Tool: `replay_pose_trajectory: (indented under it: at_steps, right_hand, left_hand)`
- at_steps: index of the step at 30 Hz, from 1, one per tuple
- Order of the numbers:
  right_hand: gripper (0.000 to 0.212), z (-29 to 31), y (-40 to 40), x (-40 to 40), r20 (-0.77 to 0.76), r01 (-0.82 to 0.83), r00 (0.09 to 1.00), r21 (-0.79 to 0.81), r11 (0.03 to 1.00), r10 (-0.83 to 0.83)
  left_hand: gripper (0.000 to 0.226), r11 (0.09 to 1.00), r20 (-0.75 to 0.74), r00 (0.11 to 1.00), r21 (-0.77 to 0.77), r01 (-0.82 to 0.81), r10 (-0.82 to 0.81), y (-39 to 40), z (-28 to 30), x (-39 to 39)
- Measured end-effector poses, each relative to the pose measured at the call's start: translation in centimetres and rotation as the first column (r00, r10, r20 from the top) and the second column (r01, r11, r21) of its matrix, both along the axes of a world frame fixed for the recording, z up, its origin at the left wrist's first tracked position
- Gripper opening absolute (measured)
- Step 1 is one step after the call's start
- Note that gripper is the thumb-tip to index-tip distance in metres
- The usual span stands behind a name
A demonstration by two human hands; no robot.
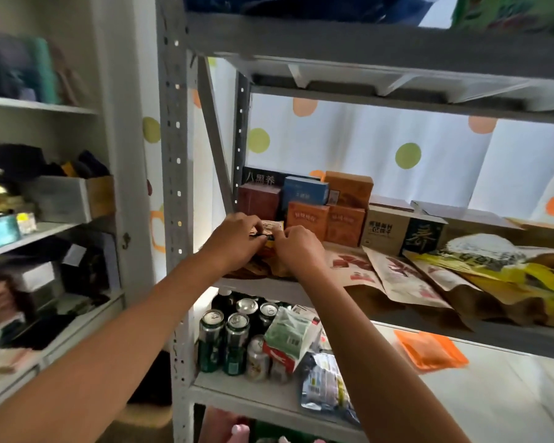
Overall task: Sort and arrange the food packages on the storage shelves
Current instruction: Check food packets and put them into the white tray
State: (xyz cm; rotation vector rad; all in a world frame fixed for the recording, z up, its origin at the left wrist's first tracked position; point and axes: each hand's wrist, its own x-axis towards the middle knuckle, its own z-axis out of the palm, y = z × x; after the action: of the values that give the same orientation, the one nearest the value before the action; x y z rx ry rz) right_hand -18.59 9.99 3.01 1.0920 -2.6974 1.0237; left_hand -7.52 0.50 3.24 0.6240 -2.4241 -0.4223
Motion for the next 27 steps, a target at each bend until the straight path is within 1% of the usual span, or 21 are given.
replay_pose_trajectory:
  at_steps: [2,4,7,9,10,12,14,16,17,20,22,24,25,27]
  right_hand:
    - [0.055,-0.3,0.0,0.0,-0.073,0.019,0.997,0.051,0.999,-0.015]
    - [0.055,-0.4,0.2,-0.1,-0.135,0.02,0.991,0.077,0.997,-0.009]
    - [0.055,-0.2,0.5,-0.2,-0.123,-0.013,0.992,0.065,0.998,0.021]
    - [0.053,-0.2,1.2,-0.4,-0.105,-0.019,0.994,0.029,0.999,0.022]
    - [0.051,-0.3,1.8,-0.5,-0.123,-0.015,0.992,0.025,1.0,0.018]
    - [0.046,-0.6,3.5,-0.7,-0.203,-0.006,0.979,0.064,0.998,0.019]
    - [0.046,-0.7,5.5,-1.0,-0.295,0.021,0.955,0.134,0.991,0.02]
    - [0.051,-0.7,7.4,-1.4,-0.357,0.051,0.934,0.202,0.978,0.025]
    - [0.056,-0.7,8.3,-1.6,-0.361,0.053,0.932,0.235,0.971,0.036]
    - [0.077,-1.1,10.4,-2.1,-0.293,0.038,0.954,0.337,0.941,0.067]
    - [0.089,-1.7,11.6,-2.4,-0.265,0.05,0.962,0.426,0.903,0.072]
    - [0.094,-2.3,12.3,-2.7,-0.267,0.083,0.962,0.484,0.871,0.057]
    - [0.09,-2.6,12.5,-2.7,-0.284,0.108,0.958,0.497,0.861,0.043]
    - [0.073,-3.0,12.5,-2.4,-0.345,0.158,0.938,0.488,0.859,0.023]
  left_hand:
    - [0.02,0.998,0.063,0.997,-0.057,-0.028,0.031,0.2,-0.1,-0.2]
    - [0.021,0.995,0.095,0.994,-0.086,-0.043,0.051,0.3,0.0,-0.2]
    - [0.022,0.994,0.114,0.992,-0.1,-0.046,0.058,0.3,0.0,-0.1]
    - [0.024,0.991,0.114,0.992,-0.132,-0.036,0.051,0.4,0.1,-0.1]
    - [0.025,0.987,0.115,0.992,-0.158,-0.025,0.044,0.6,0.2,-0.1]
    - [0.028,0.977,0.125,0.992,-0.213,0.001,0.026,1.1,0.3,-0.3]
    - [0.031,0.959,0.138,0.99,-0.28,0.036,0.003,1.6,0.4,-0.6]
    - [0.032,0.935,0.145,0.989,-0.347,0.076,-0.027,2.3,0.5,-1.0]
    - [0.032,0.924,0.152,0.987,-0.369,0.101,-0.047,2.7,0.5,-1.2]
    - [0.035,0.893,0.181,0.978,-0.416,0.171,-0.103,3.8,0.4,-1.8]
    - [0.036,0.873,0.191,0.972,-0.44,0.211,-0.139,4.4,0.1,-2.1]
    - [0.038,0.857,0.217,0.963,-0.453,0.246,-0.162,4.7,-0.4,-2.2]
    - [0.039,0.85,0.238,0.957,-0.458,0.259,-0.164,4.8,-0.7,-2.3]
    - [0.041,0.834,0.283,0.945,-0.473,0.285,-0.163,5.0,-1.1,-2.3]
